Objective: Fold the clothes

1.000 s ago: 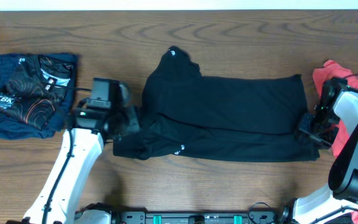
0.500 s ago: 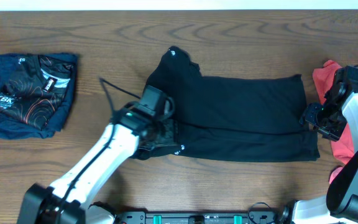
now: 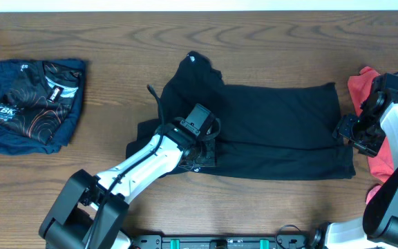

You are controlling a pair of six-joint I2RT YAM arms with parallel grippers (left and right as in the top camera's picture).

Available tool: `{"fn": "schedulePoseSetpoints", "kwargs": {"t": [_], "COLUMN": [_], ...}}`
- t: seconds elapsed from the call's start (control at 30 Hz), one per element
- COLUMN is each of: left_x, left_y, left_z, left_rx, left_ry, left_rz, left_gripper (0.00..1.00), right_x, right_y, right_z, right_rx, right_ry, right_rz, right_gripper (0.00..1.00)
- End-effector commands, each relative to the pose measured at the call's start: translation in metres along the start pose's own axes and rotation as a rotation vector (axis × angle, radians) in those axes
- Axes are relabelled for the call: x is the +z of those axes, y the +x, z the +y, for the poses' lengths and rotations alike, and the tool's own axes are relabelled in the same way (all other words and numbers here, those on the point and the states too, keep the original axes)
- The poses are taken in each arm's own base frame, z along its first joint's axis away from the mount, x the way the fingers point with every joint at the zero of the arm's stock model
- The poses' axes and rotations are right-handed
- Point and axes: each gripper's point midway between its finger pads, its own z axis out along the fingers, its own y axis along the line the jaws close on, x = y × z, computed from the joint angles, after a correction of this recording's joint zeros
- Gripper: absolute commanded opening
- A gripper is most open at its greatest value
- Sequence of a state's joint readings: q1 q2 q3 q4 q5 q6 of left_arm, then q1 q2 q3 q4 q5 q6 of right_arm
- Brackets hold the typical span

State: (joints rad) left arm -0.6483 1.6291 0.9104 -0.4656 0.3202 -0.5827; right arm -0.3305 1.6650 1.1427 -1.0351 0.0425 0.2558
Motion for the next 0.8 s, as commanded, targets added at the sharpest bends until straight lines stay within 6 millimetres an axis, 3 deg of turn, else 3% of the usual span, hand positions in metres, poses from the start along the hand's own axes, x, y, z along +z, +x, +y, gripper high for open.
{"fn": "schedulePoseSetpoints", "kwargs": {"t": [0.0,0.03,0.2,0.3,0.33,0.37,0.4,0.57,0.77], "left_x": [0.002,0.002,-0.004,-0.009,-0.011,-0.012,-0.013,-0.011,-0.008], "left_y": [-0.004,-0.007,-0.017,-0.011,-0.006,-0.001,0.003,0.02,0.013], "left_z": [-0.004,-0.006,-0.017,-0.017,-0.014,-0.012,-0.009,-0.002,0.006], "left_rx": [0.01,0.014,0.03,0.025,0.019,0.014,0.008,-0.058,-0.107], "left_ry": [0.02,0.03,0.07,0.065,0.057,0.047,0.036,-0.004,-0.082], "left_rz": [-0.018,-0.031,-0.071,-0.05,-0.034,-0.016,-0.001,0.061,-0.007], "left_gripper": [0.11,0.06,0.06,0.06,0.12,0.28,0.37,0.42,0.51], "right_x": [-0.003,-0.003,-0.003,-0.003,-0.003,-0.003,-0.003,-0.003,-0.003], "right_y": [-0.003,-0.003,-0.003,-0.003,-0.003,-0.003,-0.003,-0.004,-0.004], "right_z": [0.0,0.0,0.0,0.0,0.0,0.0,0.0,0.0,0.0], "right_rx": [-0.002,-0.002,-0.002,-0.002,-0.002,-0.002,-0.002,-0.002,-0.002], "right_ry": [-0.006,-0.006,-0.006,-0.006,-0.006,-0.006,-0.006,-0.007,-0.007], "right_rz": [-0.013,-0.014,-0.014,-0.014,-0.014,-0.014,-0.015,-0.017,-0.017], "right_gripper": [0.7,0.7,0.7,0.7,0.7,0.7,0.7,0.7,0.71]}}
